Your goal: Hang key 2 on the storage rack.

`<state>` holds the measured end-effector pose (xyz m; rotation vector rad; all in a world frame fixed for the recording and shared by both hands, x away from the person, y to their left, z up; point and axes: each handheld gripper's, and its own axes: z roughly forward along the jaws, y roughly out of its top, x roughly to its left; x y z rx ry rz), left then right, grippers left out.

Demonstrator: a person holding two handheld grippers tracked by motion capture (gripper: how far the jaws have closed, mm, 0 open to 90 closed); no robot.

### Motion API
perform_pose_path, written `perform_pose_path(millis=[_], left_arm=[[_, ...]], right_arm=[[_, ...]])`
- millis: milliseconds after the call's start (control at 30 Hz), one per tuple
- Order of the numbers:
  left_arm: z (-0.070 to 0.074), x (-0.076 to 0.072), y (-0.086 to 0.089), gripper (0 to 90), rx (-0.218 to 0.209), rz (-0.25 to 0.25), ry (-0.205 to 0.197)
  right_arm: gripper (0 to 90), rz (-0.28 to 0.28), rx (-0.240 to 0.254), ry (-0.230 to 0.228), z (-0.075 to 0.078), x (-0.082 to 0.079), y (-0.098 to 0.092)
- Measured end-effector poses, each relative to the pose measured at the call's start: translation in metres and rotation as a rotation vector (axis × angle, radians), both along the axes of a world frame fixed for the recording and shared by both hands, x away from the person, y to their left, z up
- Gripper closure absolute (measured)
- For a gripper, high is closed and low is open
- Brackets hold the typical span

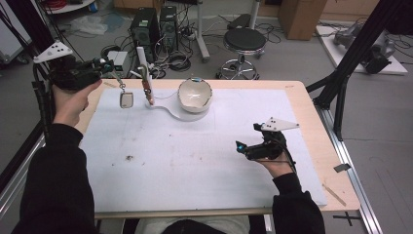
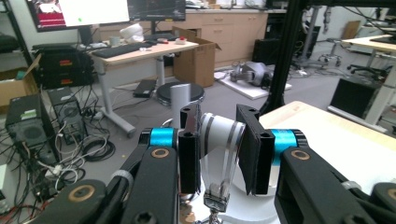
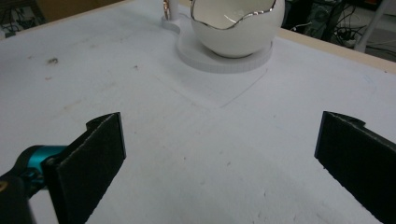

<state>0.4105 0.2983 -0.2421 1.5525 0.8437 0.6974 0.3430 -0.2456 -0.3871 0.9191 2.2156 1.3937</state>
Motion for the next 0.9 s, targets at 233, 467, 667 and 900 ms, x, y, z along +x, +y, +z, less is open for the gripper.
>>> perform_pose_path(millis=[233,467,667,900], left_arm=[[-0.008,0.015,0.014,71.3,-0.041,0.053,-0.005],[-0.014,0.029,0.019,71.4,-0.104,0.082,-0.036],[-0.011,0.047,0.023,71.4,-0.084,0.089,-0.004],[-0.012,0.064,0.027,71.4,-0.102,0.083,0.024]], right_arm=[[0.9,0.02,-0.005,-0.006,-0.01,-0.008,-0.009],[0.9,0.026,-0.007,-0.032,-0.013,-0.016,-0.012],[0.9,0.033,-0.004,-0.041,-0.016,-0.02,-0.014],[0.9,0.01,0.005,-0.073,-0.014,-0.022,-0.018]])
